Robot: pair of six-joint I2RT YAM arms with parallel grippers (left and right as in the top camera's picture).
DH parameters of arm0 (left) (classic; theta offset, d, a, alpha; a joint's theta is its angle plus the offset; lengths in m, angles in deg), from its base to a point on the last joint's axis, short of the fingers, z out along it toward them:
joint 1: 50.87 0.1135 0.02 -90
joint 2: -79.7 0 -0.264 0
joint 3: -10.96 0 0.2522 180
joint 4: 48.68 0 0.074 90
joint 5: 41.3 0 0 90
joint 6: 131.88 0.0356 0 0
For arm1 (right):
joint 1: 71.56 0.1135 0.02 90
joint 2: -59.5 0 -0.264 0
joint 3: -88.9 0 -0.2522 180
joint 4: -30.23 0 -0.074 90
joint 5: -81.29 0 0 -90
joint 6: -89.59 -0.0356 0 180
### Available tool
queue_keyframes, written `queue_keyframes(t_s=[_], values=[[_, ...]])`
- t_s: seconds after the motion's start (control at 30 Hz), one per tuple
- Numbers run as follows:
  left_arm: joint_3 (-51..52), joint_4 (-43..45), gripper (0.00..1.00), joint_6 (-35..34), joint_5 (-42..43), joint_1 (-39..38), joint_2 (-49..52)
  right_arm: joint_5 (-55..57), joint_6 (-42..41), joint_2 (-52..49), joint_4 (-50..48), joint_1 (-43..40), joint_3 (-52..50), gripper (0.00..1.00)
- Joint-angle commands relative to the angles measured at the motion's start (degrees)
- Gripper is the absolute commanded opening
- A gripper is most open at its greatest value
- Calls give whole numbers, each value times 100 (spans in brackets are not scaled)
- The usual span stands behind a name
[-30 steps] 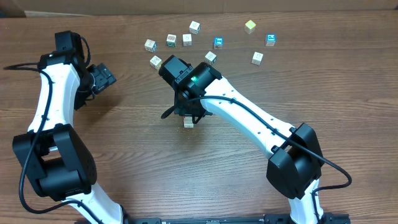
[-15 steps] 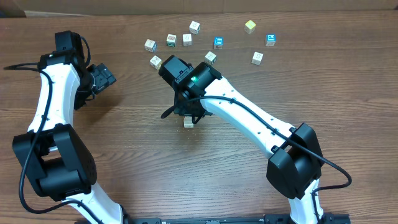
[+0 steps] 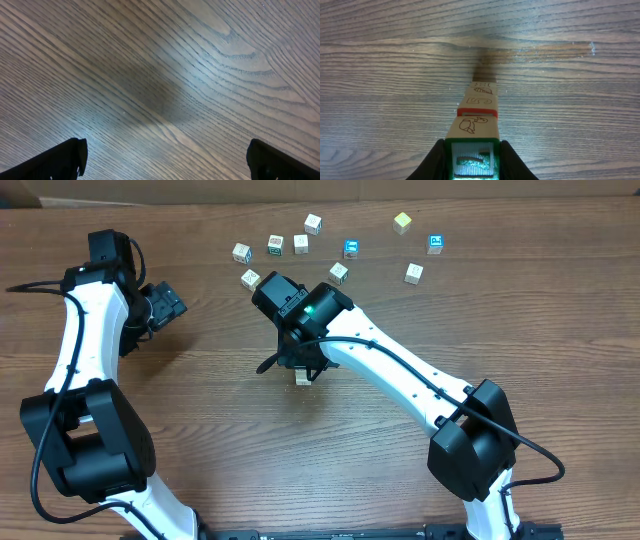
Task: Form a tower
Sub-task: 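Align and lower the green-bordered block onto the 'E' block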
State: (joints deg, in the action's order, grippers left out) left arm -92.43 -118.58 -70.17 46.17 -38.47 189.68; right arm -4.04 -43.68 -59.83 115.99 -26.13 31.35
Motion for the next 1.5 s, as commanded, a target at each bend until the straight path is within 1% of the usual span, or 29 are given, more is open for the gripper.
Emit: queue_keyframes(t_s=[0.0,0.87,0.93,1.07,1.17,1.3,1.4,1.47], values=[[-48,2,100,63,0,-15,28,175,20,-20,-22,26,201,13],[-48,2,100,63,2,-15,28,195,22,-20,-63,26,197,15],[-48,2,99,63,2,-15,28,195,22,-20,-63,26,197,23],[-48,2,100,63,0,-15,28,195,22,-20,-63,26,197,32],[-48,2,100,63,2,-15,28,195,22,-20,-63,26,197,34],[-48,2,100,66,2,-15,28,195,22,-20,-61,26,197,35],[-48,2,100,66,2,-15,28,192,20,-20,-63,26,197,42],[-48,2,99,66,2,-15,28,192,20,-20,-61,26,197,44]])
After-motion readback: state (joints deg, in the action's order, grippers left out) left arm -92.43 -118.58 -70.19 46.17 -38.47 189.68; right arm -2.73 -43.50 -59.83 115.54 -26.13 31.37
